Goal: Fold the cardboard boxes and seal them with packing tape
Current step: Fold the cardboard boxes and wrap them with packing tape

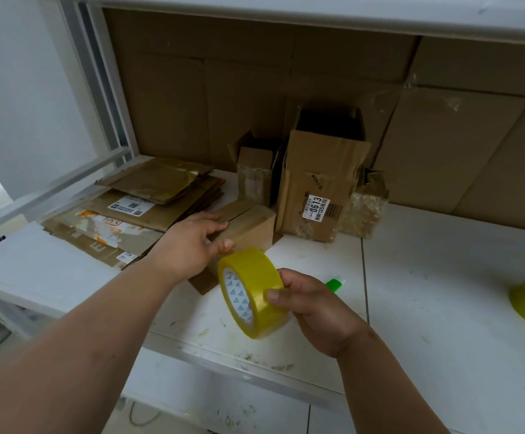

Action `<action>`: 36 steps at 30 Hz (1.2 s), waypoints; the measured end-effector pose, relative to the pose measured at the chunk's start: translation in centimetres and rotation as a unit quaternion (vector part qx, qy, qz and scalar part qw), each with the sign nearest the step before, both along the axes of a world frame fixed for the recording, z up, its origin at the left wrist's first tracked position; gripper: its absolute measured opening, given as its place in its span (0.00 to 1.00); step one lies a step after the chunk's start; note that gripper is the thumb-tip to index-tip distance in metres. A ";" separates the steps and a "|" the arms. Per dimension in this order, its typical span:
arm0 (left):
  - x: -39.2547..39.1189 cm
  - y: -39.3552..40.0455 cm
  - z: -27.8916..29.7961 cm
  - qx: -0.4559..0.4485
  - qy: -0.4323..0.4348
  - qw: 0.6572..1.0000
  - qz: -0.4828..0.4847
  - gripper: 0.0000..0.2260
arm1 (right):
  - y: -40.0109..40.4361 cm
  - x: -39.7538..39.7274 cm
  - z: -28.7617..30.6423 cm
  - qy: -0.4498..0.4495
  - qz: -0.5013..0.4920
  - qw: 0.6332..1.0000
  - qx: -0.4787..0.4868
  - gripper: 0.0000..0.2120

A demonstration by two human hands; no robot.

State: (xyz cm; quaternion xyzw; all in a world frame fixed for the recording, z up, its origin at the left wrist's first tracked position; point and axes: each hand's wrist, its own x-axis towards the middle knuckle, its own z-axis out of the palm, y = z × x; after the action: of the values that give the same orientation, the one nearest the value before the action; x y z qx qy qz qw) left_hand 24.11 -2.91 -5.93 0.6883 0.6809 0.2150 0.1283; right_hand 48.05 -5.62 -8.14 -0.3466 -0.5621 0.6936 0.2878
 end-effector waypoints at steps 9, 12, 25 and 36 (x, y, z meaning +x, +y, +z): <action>-0.1 -0.4 0.8 0.003 0.023 1.000 0.019 0.14 | -0.7 0.5 0.5 -0.004 0.062 0.998 0.010 0.13; 0.0 -0.5 0.8 0.008 0.034 0.999 0.007 0.14 | -0.8 0.7 0.5 0.004 0.069 0.998 0.004 0.14; -0.2 -1.6 0.5 0.008 0.019 0.999 -0.029 0.25 | -0.1 0.4 1.4 -0.030 0.070 0.997 -0.016 0.10; 0.2 -2.0 0.4 0.006 -0.020 1.000 -0.013 0.24 | -0.6 -0.9 1.3 0.024 0.140 0.988 -0.054 0.15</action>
State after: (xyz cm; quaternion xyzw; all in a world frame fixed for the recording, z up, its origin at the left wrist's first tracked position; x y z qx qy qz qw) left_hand 24.30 -4.90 -5.57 0.6931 0.6681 0.2311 0.1408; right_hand 47.14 -6.27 -6.80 -0.2633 -0.5597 0.7644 0.1821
